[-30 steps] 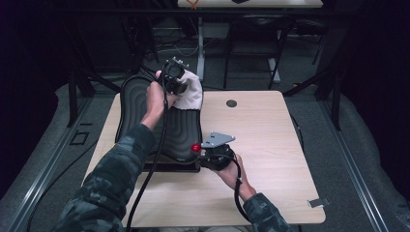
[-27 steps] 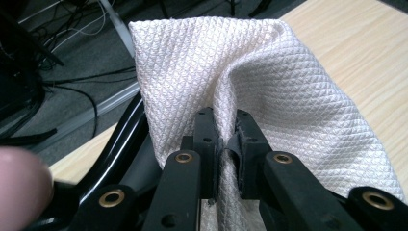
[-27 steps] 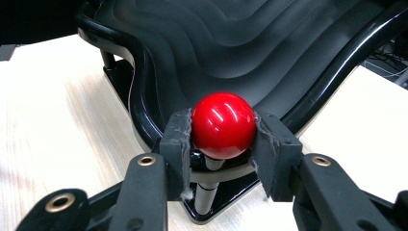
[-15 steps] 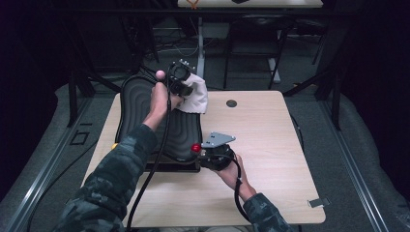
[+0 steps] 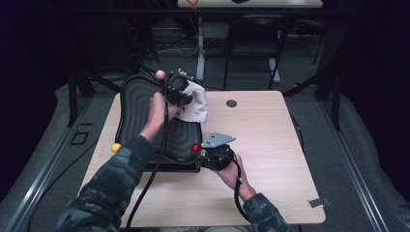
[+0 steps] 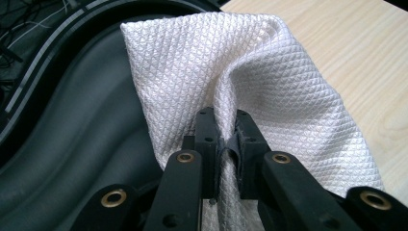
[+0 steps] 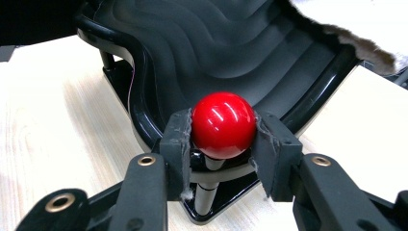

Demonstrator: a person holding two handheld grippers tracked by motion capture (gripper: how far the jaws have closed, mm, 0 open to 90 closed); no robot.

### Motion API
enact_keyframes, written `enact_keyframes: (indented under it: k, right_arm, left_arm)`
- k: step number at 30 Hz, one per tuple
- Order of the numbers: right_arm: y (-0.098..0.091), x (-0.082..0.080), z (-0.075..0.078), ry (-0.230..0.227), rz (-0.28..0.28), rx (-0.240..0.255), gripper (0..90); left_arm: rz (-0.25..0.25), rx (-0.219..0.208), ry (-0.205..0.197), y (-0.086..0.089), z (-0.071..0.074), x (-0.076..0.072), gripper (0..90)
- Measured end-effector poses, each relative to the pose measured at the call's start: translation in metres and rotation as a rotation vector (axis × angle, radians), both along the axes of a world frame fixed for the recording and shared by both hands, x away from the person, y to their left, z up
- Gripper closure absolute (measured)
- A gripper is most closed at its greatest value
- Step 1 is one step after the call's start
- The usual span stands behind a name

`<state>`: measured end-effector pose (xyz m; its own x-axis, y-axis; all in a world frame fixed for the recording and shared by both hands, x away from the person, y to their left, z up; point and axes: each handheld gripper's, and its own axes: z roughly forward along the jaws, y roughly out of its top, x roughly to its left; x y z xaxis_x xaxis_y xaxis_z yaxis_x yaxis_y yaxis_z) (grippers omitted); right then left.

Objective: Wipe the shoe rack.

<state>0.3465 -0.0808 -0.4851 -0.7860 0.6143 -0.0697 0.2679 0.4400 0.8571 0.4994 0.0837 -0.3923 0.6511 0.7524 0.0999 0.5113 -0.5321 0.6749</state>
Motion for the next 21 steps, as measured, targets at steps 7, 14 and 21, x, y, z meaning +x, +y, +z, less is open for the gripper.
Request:
enact_keyframes:
  k: [7, 14, 21]
  right_arm:
    - [0.000, 0.000, 0.000, -0.006, 0.000, -0.002, 59.9]
    - [0.000, 0.000, -0.001, -0.008, 0.001, 0.001, 59.9]
    - [0.000, -0.001, -0.001, -0.012, -0.004, 0.003, 59.8]
  left_arm:
    - [-0.018, -0.007, 0.024, 0.004, -0.008, -0.014, 82.8]
    - [-0.040, -0.026, 0.032, 0.011, -0.018, -0.032, 83.0]
    - [-0.058, -0.024, 0.021, 0.016, -0.031, -0.054, 83.0]
